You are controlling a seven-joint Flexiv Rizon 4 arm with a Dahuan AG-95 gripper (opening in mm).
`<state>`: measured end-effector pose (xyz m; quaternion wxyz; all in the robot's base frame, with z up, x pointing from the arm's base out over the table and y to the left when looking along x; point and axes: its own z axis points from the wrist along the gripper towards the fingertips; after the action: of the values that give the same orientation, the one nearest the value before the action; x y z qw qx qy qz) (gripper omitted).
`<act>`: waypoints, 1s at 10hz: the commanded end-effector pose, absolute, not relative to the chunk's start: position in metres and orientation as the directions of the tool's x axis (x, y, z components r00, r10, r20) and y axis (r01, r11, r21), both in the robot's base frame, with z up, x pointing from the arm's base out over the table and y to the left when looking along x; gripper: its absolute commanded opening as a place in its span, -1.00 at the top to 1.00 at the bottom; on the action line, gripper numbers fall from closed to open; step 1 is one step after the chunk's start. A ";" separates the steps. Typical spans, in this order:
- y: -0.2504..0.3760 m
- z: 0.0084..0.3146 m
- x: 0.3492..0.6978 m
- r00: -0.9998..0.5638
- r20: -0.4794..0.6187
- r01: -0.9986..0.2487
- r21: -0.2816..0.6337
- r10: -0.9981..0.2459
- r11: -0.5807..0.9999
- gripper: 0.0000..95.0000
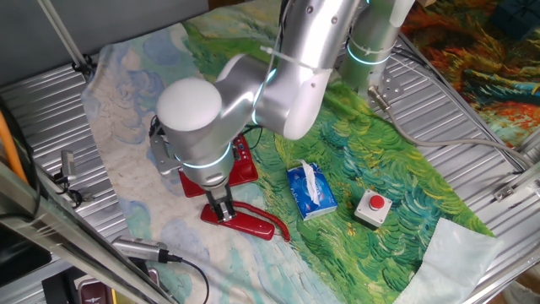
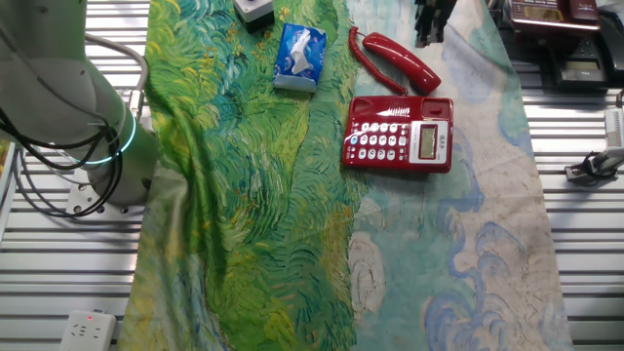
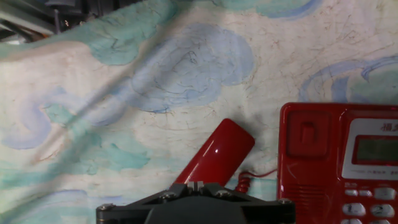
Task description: Place the handset of the telephone on the corresponding phone cradle
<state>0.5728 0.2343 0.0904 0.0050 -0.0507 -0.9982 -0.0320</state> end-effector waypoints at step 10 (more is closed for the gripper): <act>0.233 0.091 0.571 -0.993 0.107 0.059 0.032 0.055 0.998 1.00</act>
<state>0.5702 0.2314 0.0916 0.0316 -0.0360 -0.9987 -0.0176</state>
